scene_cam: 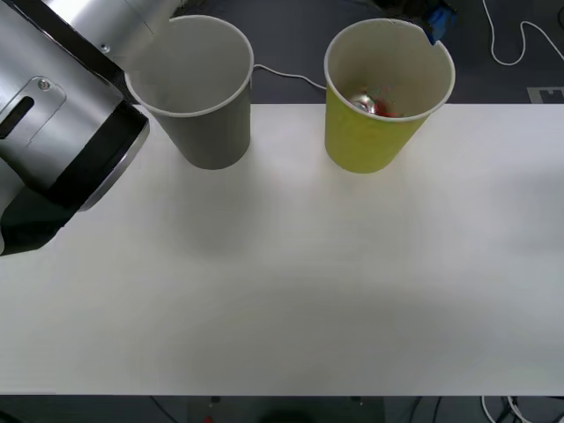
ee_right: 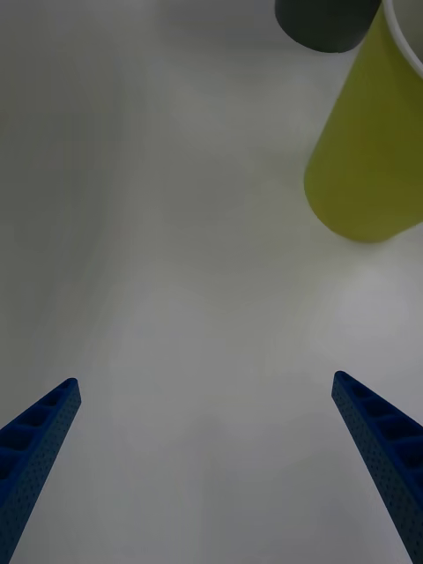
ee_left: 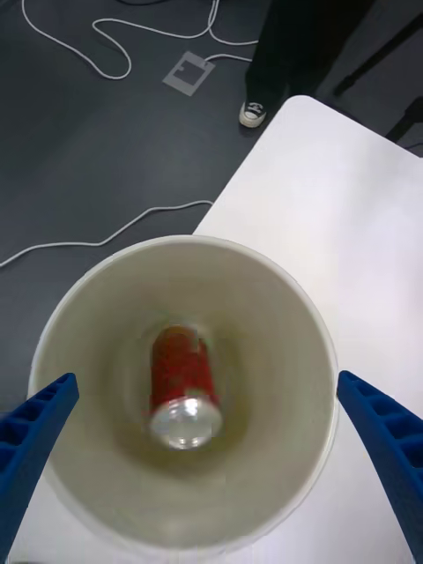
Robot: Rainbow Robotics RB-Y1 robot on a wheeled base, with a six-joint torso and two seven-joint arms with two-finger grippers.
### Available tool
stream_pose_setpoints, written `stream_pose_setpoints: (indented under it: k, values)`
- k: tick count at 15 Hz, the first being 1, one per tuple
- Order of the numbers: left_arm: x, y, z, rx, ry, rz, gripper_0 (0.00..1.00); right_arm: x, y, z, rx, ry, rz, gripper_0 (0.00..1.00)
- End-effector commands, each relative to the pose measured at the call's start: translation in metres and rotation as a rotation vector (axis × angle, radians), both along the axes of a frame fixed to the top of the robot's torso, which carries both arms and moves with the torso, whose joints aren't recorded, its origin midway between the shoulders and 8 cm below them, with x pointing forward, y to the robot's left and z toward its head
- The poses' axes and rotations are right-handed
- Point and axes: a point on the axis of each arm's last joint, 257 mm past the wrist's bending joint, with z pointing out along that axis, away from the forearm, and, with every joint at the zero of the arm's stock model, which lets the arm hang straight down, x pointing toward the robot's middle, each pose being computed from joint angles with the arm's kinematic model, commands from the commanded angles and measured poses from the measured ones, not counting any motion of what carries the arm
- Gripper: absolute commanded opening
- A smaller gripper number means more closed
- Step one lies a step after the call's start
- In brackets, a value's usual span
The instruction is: Put the can into the green bin and the plastic bottle into the gray bin
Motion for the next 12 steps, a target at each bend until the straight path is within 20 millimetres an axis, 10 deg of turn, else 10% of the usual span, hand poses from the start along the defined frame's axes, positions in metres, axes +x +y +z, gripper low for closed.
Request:
stream_pose_setpoints:
  k: [1,7,12]
  values:
    - [-0.006,0.034,0.015,0.015,0.033,-0.03,1.0,0.0,0.0,0.0,0.0,0.0,0.0,1.0]
    - [-0.016,0.139,0.04,0.081,0.087,-0.071,1.0,0.0,0.0,0.0,0.0,0.0,0.0,1.0]
    - [-0.039,0.22,0.018,0.17,0.008,-0.088,1.0,0.0,0.0,0.0,0.0,0.0,0.0,1.0]
